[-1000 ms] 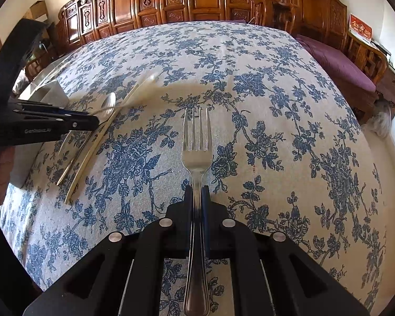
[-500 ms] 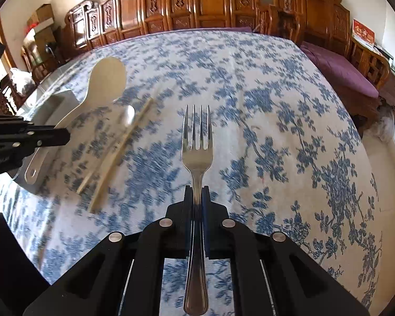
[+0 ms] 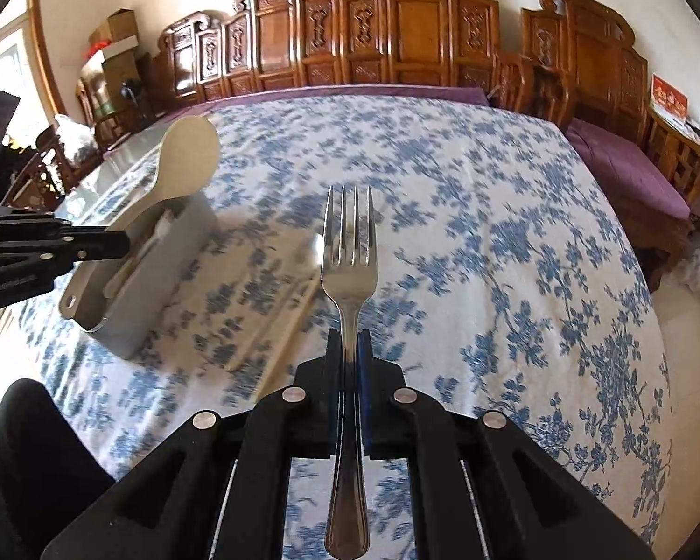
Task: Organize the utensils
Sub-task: 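Carry the white plastic spoon into the grey tray and open the left tool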
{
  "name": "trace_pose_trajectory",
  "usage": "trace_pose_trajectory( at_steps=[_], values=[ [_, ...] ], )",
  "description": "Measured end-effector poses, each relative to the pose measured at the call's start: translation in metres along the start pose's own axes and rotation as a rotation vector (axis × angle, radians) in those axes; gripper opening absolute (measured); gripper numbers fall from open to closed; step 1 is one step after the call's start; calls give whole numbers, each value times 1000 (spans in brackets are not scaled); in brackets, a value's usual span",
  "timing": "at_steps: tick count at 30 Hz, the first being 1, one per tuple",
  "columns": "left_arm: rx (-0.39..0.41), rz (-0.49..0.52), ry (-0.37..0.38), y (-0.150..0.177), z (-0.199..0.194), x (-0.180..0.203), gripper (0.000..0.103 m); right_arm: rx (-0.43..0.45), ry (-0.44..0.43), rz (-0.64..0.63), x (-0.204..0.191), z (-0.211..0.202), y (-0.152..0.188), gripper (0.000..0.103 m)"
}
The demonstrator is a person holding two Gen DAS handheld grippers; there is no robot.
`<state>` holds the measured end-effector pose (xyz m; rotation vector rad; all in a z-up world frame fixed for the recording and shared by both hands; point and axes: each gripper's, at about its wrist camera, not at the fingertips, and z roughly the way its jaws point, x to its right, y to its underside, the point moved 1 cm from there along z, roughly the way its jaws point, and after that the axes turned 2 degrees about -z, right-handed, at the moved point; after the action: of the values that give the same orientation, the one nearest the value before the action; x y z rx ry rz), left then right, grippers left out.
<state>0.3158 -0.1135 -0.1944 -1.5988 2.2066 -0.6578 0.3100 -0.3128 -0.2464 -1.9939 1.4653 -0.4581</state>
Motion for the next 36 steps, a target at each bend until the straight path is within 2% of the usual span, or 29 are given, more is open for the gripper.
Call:
trace_pose_trajectory(
  at_steps=[7,15,27,32,34,36],
  values=[
    [-5,-51,-45,13,-6,-32,3,35,-49,-43,-27,-17,-8,8],
    [-44,-104,-92,24,14,-73,3,36,-80,-71,-47,-20,-8,8],
    [-101,-178,-99,38,49,-109,3,5,-97,-89,-80,6,-15,8],
    [-103,-188,-77,37,51,-111,3,0,-98,-105,-95,11,-28,8],
    [-101,-185,-72,37,50,-112,8,0,-95,-109,-100,12,-31,8],
    [-95,-185,-68,37,46,-114,9,-2,-95,-113,-105,12,-35,8]
  ],
)
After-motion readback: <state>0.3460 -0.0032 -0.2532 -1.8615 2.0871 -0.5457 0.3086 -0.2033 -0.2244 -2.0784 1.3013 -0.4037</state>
